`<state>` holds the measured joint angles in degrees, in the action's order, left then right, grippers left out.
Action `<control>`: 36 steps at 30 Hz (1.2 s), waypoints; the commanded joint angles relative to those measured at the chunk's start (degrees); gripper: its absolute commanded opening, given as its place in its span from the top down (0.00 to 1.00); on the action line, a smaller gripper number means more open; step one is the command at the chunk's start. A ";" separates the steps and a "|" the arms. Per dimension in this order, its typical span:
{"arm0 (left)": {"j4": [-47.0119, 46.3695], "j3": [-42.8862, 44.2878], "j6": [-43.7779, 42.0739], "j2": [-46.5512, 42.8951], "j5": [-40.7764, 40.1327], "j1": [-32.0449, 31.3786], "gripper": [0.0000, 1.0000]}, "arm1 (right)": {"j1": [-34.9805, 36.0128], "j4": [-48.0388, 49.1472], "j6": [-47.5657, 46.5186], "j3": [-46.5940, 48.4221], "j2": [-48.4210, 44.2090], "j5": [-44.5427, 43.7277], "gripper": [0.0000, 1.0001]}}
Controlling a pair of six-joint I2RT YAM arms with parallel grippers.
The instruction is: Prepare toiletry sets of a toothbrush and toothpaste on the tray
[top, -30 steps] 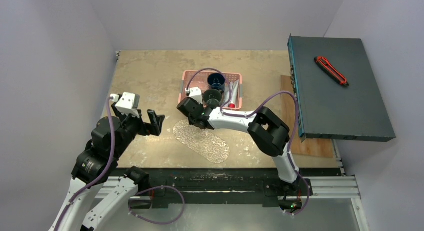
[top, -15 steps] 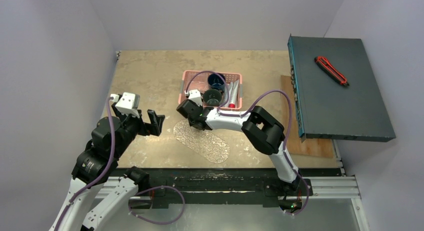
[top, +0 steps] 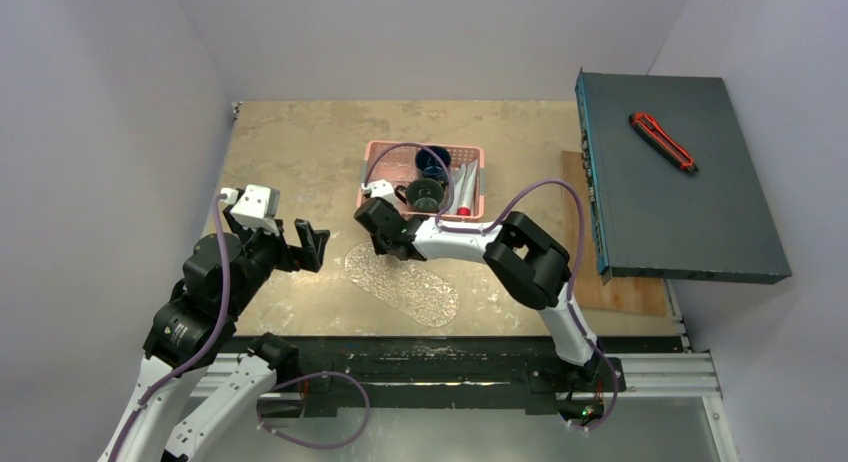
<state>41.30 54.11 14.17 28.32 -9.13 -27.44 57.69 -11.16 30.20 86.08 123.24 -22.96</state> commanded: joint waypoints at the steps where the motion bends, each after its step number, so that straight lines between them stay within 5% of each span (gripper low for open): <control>1: -1.46 1.28 -0.36 -0.32 0.38 0.18 0.00 | 1.22 1.37 -4.05 -2.08 -2.05 5.49 1.00; 21: -1.37 1.27 -0.53 0.25 0.07 0.15 0.00 | 5.12 7.01 -18.52 -9.42 -9.85 13.63 1.00; 36: -1.29 1.37 -0.64 0.09 0.20 0.12 0.00 | 5.89 4.69 -9.98 -23.76 -32.01 5.98 1.00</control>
<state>41.30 54.11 14.13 28.34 -9.17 -27.44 63.09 -4.14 15.97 65.21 94.24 -14.31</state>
